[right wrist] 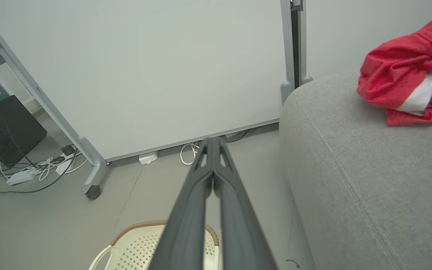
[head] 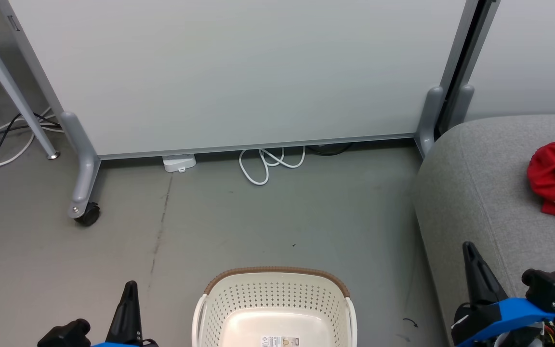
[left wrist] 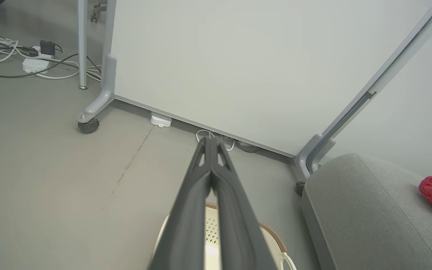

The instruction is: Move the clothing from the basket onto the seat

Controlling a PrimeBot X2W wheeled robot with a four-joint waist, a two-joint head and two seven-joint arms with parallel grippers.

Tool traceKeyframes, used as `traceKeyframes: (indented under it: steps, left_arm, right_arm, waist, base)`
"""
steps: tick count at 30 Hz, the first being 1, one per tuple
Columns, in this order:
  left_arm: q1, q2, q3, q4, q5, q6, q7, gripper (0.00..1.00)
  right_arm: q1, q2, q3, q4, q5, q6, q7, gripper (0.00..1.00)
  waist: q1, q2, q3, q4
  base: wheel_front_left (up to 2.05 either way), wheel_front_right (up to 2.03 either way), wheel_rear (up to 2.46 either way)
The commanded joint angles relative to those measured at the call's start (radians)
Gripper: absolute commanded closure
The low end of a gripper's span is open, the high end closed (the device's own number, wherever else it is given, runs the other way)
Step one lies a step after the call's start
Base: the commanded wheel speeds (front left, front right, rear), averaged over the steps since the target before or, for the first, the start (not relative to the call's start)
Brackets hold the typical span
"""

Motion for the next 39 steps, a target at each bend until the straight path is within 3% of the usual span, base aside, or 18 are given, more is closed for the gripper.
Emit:
traceKeyframes:
  steps: [1, 39]
  left_arm:
    - [-0.036, 0.002, 0.013, -0.022, -0.052, 0.000, 0.012, 1.00]
    - [-0.102, -0.008, 0.076, -0.055, -0.546, -0.001, 0.151, 1.00]
  right_arm:
    - [-0.020, -0.004, -0.001, -0.021, 0.062, 0.000, 0.008, 1.00]
    - [-0.040, -0.007, -0.012, -0.036, 0.636, 0.000, 0.109, 1.00]
  waist:
    - [0.0000, 0.0000, 0.000, -0.001]
    - [0.0000, 0.0000, 0.005, -0.020]
  base:
    - [0.00, 0.00, 0.00]
    - [0.00, 0.00, 0.00]
